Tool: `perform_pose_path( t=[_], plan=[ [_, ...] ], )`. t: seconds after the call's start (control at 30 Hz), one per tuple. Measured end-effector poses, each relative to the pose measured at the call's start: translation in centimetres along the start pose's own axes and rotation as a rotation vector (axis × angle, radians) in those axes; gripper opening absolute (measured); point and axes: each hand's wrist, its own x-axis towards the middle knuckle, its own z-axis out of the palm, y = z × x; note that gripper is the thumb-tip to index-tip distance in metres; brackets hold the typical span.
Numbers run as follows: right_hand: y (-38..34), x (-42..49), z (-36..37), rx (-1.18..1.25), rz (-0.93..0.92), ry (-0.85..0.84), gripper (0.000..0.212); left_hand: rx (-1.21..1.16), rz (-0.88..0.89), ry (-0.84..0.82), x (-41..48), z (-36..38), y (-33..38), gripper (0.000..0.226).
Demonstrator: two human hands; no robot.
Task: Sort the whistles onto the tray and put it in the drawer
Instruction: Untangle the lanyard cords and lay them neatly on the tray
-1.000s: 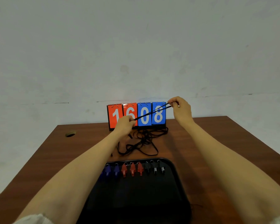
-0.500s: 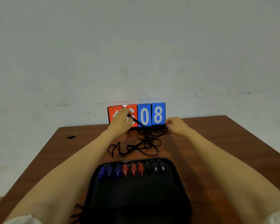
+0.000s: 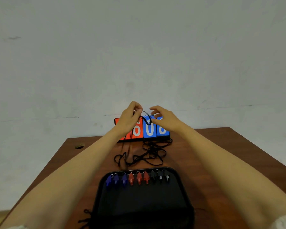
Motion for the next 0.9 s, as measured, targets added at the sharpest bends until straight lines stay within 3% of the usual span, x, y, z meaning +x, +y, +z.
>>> perform_pose_path(
  t=[0.17,0.3,0.5,0.73,0.9],
  plan=[
    [-2.8,-0.9,-0.5,0.048,-0.007,-0.038,0.023,-0.085,-0.042,-0.060,-1.1,-1.2,1.5,0.012],
    [-3.9,-1.9,-1.1,0.096,0.017,0.003,0.024,-0.159,-0.083,-0.071,-2.2,-1.8,2.7,0.012],
    [-5.0,-3.5,-0.9,0.194,0.036,-0.176,0.035,-0.196,-0.060,-0.144,-3.5,-2.2,4.7,0.025],
    [-5.6,-4.0,-1.2,0.146,-0.017,-0.067,0.018,-0.080,-0.041,-0.206,-4.5,-2.8,5.4,0.039],
    [-5.5,-4.4,-2.0,-0.052,-0.049,-0.023,0.019,-0.016,-0.122,-0.238,-4.9,-3.7,4.9,0.030]
  ],
)
